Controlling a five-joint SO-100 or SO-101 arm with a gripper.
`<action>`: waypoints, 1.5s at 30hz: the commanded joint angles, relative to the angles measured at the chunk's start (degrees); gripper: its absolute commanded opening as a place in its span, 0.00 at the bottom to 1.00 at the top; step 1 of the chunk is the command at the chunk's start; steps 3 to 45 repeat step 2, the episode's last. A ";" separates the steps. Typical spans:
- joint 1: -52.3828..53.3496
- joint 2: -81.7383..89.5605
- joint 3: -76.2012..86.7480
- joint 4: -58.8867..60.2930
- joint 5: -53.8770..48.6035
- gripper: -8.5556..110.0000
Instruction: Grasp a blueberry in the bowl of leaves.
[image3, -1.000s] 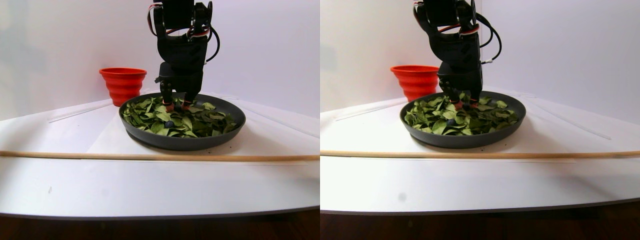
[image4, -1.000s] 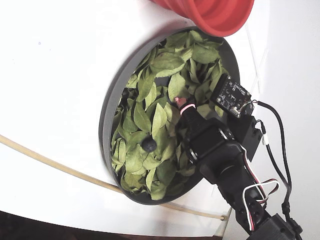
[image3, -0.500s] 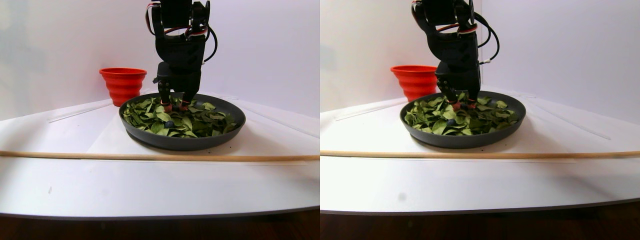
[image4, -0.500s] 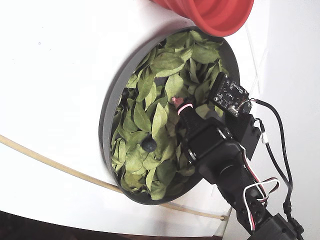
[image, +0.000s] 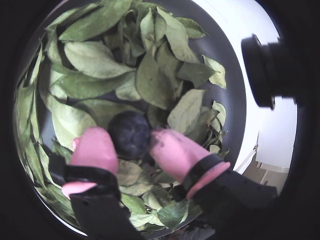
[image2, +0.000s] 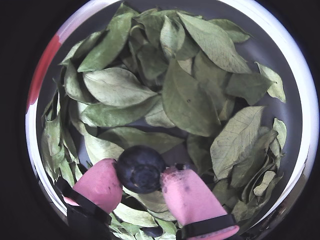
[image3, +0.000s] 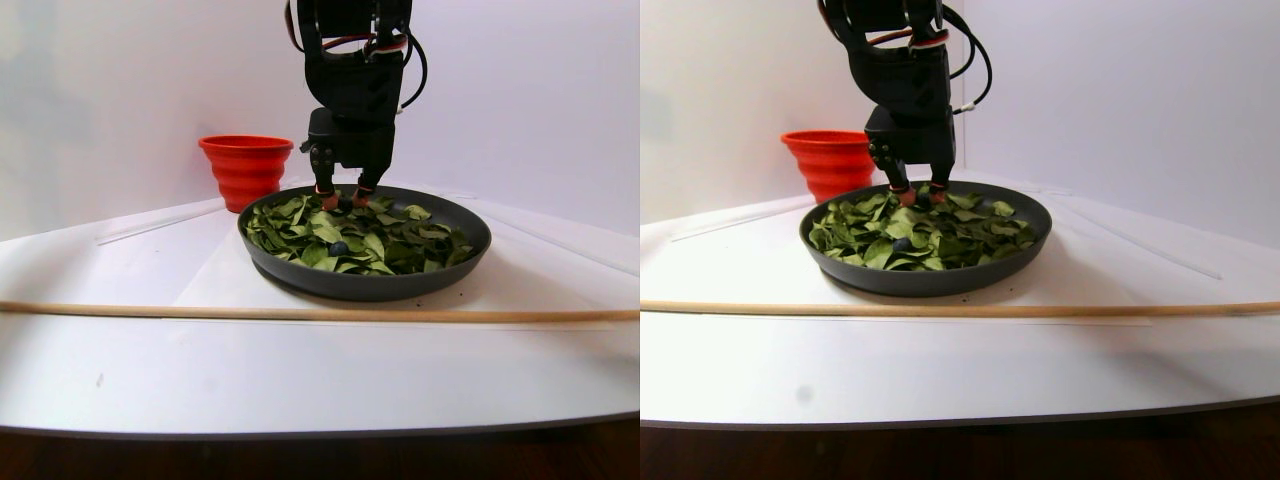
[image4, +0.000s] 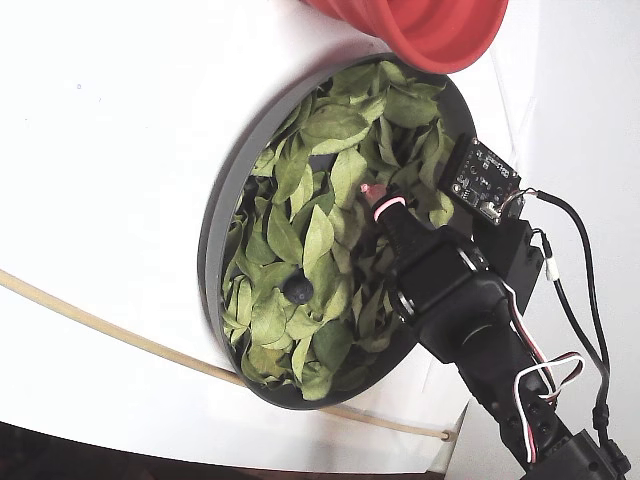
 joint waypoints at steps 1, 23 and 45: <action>-0.44 7.91 -1.05 0.09 0.44 0.19; -0.62 8.35 -1.05 0.44 0.53 0.19; -0.62 8.35 -1.05 0.44 0.53 0.19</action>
